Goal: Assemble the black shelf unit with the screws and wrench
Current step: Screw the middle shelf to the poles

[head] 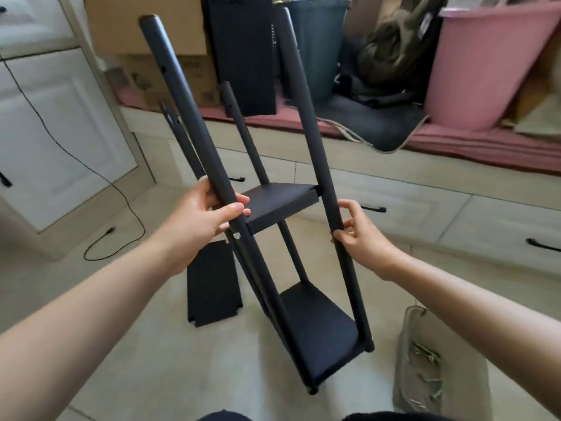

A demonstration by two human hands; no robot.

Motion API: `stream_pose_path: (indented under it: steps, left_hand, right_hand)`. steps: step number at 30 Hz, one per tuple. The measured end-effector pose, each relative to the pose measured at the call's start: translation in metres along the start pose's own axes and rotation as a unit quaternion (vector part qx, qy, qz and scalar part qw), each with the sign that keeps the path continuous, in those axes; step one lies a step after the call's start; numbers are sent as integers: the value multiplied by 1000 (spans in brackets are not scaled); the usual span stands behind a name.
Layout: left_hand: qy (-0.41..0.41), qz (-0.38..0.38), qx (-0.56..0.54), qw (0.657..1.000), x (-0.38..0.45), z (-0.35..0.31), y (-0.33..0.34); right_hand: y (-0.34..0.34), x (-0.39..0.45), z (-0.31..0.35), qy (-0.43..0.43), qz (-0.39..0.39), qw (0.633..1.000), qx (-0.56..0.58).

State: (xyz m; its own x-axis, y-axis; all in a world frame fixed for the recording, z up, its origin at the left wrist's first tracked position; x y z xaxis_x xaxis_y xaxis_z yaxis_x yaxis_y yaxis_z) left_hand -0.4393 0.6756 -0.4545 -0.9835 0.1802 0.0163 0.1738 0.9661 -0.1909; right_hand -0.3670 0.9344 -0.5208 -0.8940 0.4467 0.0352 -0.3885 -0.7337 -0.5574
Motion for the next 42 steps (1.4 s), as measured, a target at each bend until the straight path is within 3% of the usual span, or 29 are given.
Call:
stream_pose_path:
  steps: [6, 12, 24, 42]
  left_hand:
    - [96, 63, 74, 991, -10, -13, 24]
    - [124, 94, 75, 985, -27, -7, 40]
    - [121, 28, 109, 986, -43, 26, 39]
    - [67, -27, 208, 976, -75, 68, 26]
  right_hand:
    - [-13, -28, -33, 40, 10, 998, 41]
    - [-11, -54, -56, 73, 6, 996, 57]
    - [5, -78, -73, 64, 6, 994, 88]
    - [3, -93, -87, 59, 52, 997, 2]
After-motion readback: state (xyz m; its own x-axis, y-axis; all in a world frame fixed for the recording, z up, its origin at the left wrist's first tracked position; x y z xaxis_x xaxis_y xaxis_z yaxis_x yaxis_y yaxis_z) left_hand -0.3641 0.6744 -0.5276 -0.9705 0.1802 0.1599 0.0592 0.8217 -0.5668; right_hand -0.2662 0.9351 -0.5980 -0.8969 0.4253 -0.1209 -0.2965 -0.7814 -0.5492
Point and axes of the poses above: each hand's wrist, its own x-axis towards the middle knuckle, its own y-axis out of the palm, z = x × y, the point moved 7 cm from there along x, towards the middle knuckle, and after that the axes turned 11 degrees about -z, right-handed, at the moved point
